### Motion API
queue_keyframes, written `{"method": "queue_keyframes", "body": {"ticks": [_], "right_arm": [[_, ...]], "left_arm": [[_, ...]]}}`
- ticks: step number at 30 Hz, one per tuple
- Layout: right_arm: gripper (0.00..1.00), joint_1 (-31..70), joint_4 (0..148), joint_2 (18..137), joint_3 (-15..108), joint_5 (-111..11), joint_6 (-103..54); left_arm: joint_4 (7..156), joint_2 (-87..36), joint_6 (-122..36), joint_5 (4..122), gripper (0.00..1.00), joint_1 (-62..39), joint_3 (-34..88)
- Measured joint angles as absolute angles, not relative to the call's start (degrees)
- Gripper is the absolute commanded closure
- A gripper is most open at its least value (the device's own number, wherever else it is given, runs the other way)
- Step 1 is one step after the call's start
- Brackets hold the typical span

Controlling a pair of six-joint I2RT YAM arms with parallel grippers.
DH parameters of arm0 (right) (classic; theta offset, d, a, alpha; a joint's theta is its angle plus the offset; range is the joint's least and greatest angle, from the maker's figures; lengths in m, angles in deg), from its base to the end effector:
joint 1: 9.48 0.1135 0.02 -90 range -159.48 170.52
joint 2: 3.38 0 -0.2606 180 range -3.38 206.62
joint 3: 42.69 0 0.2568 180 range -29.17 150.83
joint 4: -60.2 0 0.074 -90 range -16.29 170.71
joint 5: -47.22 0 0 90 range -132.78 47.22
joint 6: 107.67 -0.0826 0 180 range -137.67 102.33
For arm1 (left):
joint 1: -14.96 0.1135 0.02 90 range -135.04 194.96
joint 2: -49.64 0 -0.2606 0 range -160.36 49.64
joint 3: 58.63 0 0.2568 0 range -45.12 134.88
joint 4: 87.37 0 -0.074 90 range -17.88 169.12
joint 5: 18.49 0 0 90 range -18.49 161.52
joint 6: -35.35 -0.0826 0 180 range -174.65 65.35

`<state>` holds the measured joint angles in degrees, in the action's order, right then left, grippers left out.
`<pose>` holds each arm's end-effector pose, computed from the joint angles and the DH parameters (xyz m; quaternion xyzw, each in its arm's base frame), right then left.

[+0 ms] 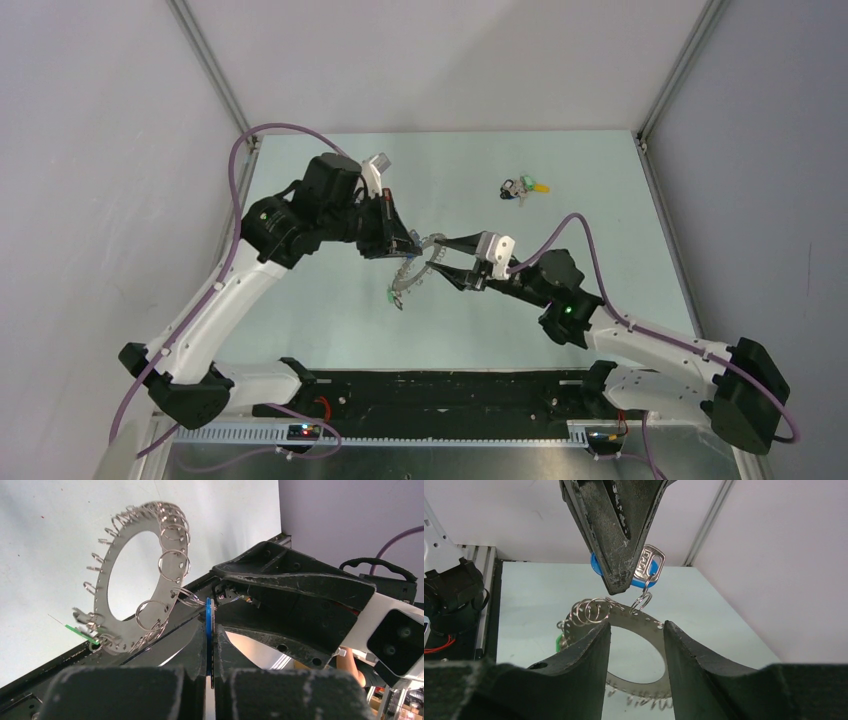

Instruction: Remove the keys from the keyring

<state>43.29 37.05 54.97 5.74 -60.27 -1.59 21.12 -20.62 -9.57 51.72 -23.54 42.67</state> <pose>0.1526 0.2419 0.3261 -0.4453 0.4389 0.3334 0.7057 0.1919 -0.1884 0.3927 0.0205 0.8972 -0.3913 0.2037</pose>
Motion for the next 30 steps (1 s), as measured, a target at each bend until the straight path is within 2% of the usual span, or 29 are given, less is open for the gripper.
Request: {"method": "queue_keyframes", "body": {"ticks": [17,19,22,23,25,30], "right_arm": [[0.56,43.99,30.77,60.74,6.77,-61.26,-4.06],[0.6,43.99,30.08,61.0,6.88,-61.26,-4.15],[0.79,43.99,29.03,61.59,7.17,-61.21,-4.35],[0.91,43.99,28.87,61.77,7.3,-61.17,-4.32],[1.0,43.99,28.72,61.99,7.38,-60.95,-4.5],[1.0,43.93,29.0,61.94,7.6,-59.64,-4.96]], "left_arm": [[21.14,-20.62,-9.48,50.61,1.0,-23.52,42.67],[21.14,-20.6,-9.48,50.48,1.0,-23.52,42.67],[21.14,-20.6,-9.48,50.3,1.0,-23.52,42.67],[21.14,-20.6,-9.48,50.28,1.0,-23.52,42.65],[21.12,-20.53,-9.5,50.32,1.0,-23.52,42.67],[20.94,-19.99,-9.52,50.35,1.0,-23.34,42.65]]}}
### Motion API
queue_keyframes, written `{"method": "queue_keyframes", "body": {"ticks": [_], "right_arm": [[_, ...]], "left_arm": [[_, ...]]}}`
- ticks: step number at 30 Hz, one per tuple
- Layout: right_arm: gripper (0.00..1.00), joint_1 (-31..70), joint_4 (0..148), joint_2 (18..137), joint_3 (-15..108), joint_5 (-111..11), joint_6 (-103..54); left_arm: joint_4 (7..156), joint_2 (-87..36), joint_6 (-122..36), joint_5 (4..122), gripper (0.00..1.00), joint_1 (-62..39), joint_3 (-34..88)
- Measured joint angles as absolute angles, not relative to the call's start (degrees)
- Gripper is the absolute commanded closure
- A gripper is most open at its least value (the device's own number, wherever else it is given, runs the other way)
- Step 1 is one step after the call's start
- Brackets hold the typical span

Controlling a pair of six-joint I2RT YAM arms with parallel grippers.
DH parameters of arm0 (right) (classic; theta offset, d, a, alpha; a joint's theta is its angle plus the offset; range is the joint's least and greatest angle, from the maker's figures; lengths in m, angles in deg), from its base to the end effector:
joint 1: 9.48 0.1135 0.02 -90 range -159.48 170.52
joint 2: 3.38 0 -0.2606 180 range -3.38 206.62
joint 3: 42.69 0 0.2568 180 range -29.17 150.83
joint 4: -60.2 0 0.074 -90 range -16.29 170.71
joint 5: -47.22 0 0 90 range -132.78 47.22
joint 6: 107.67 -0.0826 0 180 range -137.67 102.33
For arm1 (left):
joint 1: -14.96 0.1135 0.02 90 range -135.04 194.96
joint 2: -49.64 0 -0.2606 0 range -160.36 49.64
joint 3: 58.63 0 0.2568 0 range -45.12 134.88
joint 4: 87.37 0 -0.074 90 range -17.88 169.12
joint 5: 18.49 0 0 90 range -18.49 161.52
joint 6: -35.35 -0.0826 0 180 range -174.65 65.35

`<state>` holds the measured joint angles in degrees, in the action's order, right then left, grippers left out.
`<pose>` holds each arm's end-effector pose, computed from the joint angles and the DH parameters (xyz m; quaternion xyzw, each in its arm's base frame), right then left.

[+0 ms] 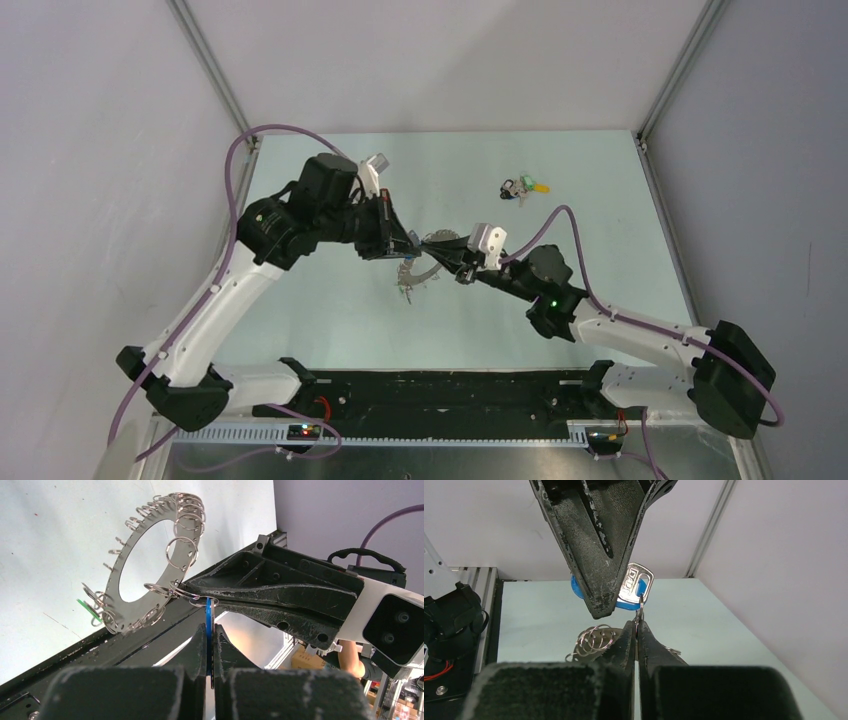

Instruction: Remove the keys from the keyring

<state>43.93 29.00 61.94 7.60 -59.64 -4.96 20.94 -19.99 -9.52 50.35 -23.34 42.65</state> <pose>0.1633 0.2601 0.3263 -0.4223 0.4340 0.3576 0.7109 0.1883 -0.1867 0.3954 0.0243 0.8941 -0.4005 0.1991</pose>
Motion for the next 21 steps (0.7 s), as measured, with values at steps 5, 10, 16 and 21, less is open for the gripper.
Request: {"method": "queue_keyframes", "body": {"ticks": [5,10,16,21], "right_arm": [[1.0,43.99,30.64,60.35,7.73,-59.71,-4.74],[1.0,44.47,33.18,57.57,7.73,-60.25,-2.93],[1.0,45.19,34.75,55.87,7.47,-61.78,-0.37],[1.0,45.5,35.98,55.87,6.92,-63.49,2.25]], "left_arm": [[20.92,-19.68,-9.55,49.78,1.0,-22.16,42.63],[20.94,-19.03,-9.61,47.33,1.0,-19.43,41.99],[21.56,-18.81,-9.92,43.92,1.0,-18.03,38.8],[21.84,-19.66,-10.33,41.71,1.0,-17.79,35.89]]}}
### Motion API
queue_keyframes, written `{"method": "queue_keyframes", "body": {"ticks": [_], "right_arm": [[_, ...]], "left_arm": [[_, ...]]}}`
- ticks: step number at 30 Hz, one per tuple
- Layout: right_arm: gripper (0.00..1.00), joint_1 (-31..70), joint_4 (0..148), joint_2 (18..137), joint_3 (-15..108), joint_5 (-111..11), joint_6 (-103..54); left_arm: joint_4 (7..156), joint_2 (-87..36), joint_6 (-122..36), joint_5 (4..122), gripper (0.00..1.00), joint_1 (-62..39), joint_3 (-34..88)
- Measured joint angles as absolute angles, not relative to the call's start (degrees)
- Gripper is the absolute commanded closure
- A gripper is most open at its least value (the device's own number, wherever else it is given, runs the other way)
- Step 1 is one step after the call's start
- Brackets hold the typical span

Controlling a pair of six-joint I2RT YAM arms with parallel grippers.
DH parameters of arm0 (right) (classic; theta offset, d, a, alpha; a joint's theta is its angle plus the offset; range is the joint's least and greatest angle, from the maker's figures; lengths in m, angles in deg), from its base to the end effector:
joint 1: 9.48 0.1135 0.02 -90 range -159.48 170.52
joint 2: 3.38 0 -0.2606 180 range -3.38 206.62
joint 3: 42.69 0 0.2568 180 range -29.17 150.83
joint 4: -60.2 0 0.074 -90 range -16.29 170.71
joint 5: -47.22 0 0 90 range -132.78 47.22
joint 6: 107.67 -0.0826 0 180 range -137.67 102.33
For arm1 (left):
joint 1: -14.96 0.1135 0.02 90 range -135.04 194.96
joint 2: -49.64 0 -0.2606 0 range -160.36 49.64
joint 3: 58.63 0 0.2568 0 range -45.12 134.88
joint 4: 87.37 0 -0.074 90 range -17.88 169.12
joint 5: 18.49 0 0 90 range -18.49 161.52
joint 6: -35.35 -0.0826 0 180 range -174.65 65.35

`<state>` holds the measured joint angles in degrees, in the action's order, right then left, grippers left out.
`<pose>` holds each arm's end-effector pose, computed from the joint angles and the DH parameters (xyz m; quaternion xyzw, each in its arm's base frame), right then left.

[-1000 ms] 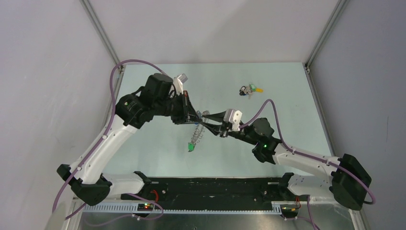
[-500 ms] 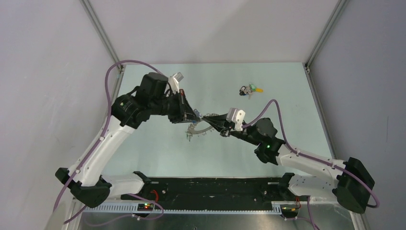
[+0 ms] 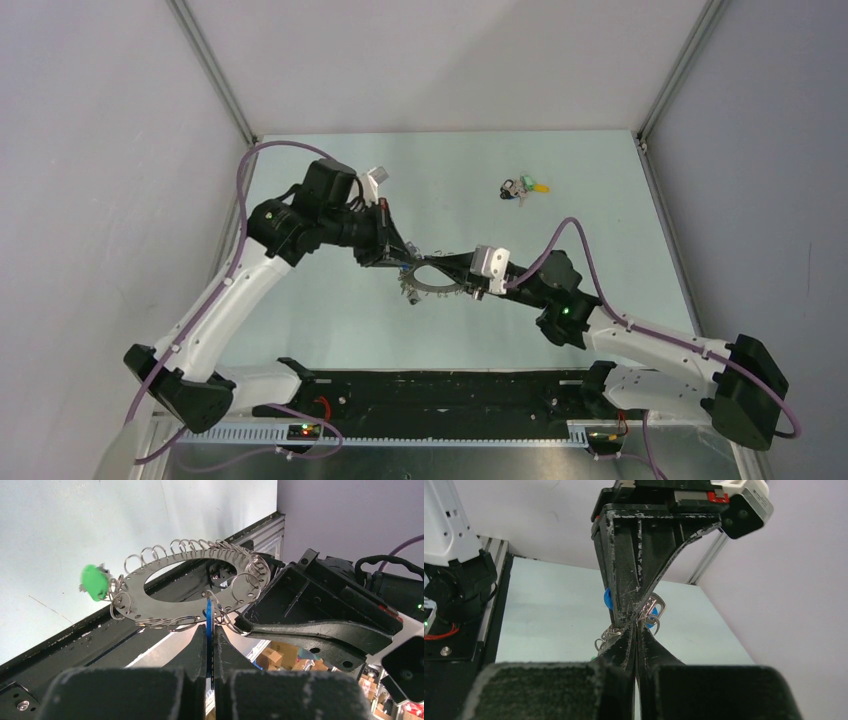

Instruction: Remove the keys from the keyring

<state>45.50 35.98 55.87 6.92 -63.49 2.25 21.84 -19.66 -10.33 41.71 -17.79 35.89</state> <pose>0.1404 0.2512 0.3325 -0.4788 0.3912 0.3392 0.7090 0.1983 -0.1764 0.3627 0.0065 0.8999 -0.4138 0.1375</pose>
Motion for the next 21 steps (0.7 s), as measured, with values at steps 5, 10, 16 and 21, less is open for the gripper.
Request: {"method": "queue_keyframes", "body": {"ticks": [5,10,16,21], "right_arm": [[1.0,45.59,36.11,56.81,6.49,-66.46,8.09],[1.0,45.7,33.99,59.15,6.29,-67.79,12.37],[1.0,45.65,23.89,63.08,4.56,-67.62,14.23],[1.0,45.52,16.46,63.39,2.58,-67.05,13.82]], "left_arm": [[21.93,-20.84,-11.47,40.42,1.0,-17.62,35.44],[21.62,-21.71,-13.04,40.16,1.0,-17.57,35.44],[20.92,-22.57,-14.4,40.1,1.0,-17.46,35.44],[21.47,-22.5,-14.77,38.11,1.0,-17.53,35.44]]}}
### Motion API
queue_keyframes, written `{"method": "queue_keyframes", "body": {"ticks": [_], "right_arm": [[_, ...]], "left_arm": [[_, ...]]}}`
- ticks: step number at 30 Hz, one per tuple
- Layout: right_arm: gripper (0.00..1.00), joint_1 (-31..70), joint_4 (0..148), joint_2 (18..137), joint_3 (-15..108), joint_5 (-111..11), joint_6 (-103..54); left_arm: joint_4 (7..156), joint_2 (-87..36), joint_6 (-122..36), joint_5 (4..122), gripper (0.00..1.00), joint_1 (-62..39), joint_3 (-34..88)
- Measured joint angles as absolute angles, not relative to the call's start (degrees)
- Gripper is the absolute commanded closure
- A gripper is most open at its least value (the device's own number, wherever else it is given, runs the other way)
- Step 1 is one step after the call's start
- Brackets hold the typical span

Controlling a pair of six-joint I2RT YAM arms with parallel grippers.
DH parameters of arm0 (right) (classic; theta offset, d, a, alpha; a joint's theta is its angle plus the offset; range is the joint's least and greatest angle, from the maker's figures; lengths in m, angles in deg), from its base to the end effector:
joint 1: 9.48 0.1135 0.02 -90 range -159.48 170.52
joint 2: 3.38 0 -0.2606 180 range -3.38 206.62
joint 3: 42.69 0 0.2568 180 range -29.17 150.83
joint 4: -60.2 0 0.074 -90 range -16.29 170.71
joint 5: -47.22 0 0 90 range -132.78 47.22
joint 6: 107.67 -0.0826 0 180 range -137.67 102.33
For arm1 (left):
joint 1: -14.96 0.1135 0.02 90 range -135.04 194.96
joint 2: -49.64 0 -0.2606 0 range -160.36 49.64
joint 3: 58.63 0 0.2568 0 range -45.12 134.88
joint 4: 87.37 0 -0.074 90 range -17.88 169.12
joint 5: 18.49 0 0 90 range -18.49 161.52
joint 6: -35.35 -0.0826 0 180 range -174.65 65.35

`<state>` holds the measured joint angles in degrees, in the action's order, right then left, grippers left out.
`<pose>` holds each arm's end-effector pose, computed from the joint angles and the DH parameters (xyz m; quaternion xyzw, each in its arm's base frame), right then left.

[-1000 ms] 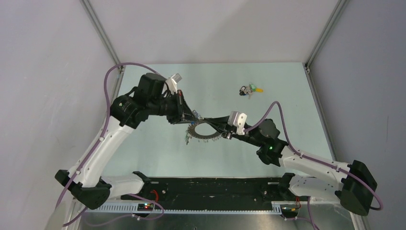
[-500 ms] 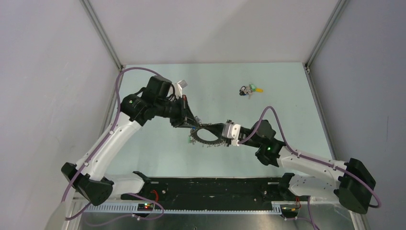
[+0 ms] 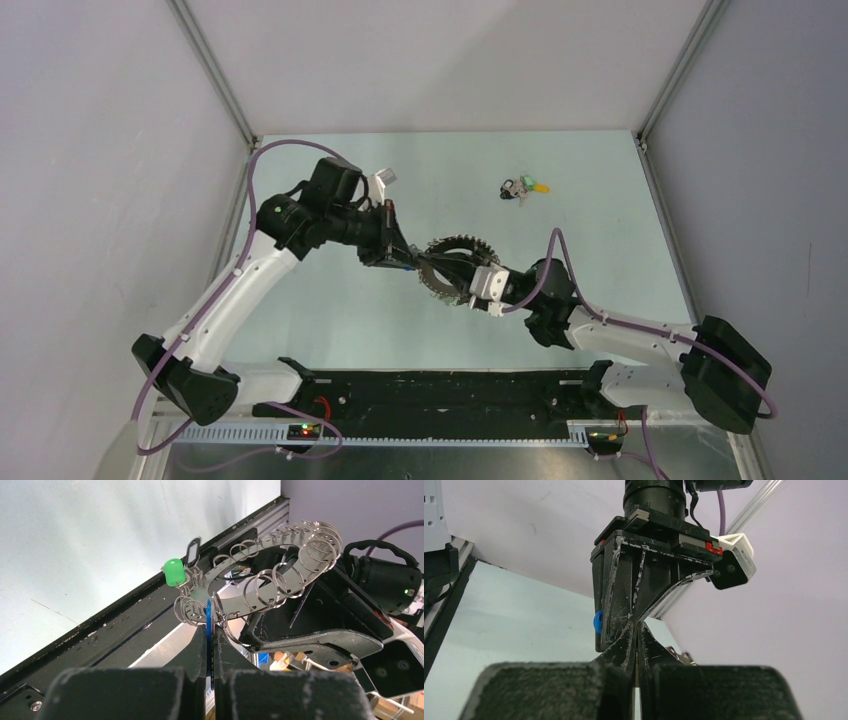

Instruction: Remove the keys from the keyring

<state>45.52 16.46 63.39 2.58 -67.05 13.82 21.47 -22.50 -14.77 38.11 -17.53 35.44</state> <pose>0.1410 0.2606 0.3154 -0.5005 0.2774 0.2801 0.7708 0.2047 -0.1843 0.3492 0.0420 0.9024 -0.4144 0.1103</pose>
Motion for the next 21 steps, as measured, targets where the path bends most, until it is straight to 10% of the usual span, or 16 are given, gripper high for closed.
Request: {"method": "queue_keyframes", "body": {"ticks": [7,12,21], "right_arm": [[0.99,43.86,9.57,60.22,-2.95,-66.83,8.02],[0.63,43.12,11.04,58.01,-3.57,-66.07,2.95],[0.58,42.42,16.98,51.71,-3.57,-64.47,-1.68]], "left_arm": [[22.98,-22.11,-15.95,36.18,1.0,-17.55,35.46],[23.92,-21.89,-17.57,36.77,1.0,-17.66,36.33],[23.98,-20.99,-19.32,39.94,1.0,-17.53,38.98]]}}
